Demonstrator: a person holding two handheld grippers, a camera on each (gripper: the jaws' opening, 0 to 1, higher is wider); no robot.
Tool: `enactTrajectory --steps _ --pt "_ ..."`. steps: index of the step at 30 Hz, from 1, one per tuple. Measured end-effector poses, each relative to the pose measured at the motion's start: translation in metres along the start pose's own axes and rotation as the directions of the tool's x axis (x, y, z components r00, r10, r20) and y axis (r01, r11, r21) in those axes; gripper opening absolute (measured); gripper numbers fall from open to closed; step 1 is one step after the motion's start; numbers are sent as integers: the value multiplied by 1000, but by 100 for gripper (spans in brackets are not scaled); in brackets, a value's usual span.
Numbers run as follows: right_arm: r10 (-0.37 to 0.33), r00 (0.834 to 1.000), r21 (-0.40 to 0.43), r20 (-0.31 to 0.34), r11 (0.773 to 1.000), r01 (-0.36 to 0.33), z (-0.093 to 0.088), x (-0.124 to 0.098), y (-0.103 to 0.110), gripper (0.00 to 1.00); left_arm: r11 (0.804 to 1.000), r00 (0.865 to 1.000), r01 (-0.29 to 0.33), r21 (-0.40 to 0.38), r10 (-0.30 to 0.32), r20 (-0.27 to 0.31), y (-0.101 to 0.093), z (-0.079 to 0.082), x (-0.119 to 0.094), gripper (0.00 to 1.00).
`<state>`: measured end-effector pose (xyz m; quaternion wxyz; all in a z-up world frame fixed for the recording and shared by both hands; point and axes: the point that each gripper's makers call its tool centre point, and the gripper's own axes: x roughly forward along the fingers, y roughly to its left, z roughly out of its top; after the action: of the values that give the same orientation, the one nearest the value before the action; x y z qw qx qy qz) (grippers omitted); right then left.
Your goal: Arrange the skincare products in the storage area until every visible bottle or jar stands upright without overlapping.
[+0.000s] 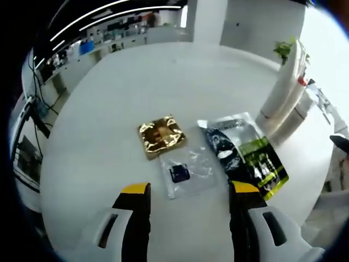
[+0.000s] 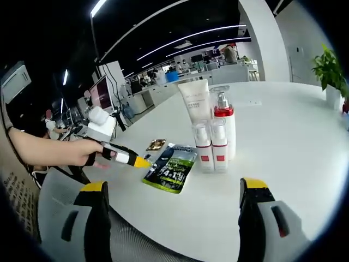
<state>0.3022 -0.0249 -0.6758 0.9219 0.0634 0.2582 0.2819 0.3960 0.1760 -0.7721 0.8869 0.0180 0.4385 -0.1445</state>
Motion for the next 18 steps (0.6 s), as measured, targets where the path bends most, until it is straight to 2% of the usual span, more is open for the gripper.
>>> enactTrajectory --steps 9,18 --pt "-1 1000 9 -14 1000 1 -3 1 -1 100 997 997 -79 -2 79 -8 4 4 7 52" --pt "-8 1000 24 -18 1000 8 -3 2 -4 100 995 995 -102 -17 102 -2 4 11 12 53"
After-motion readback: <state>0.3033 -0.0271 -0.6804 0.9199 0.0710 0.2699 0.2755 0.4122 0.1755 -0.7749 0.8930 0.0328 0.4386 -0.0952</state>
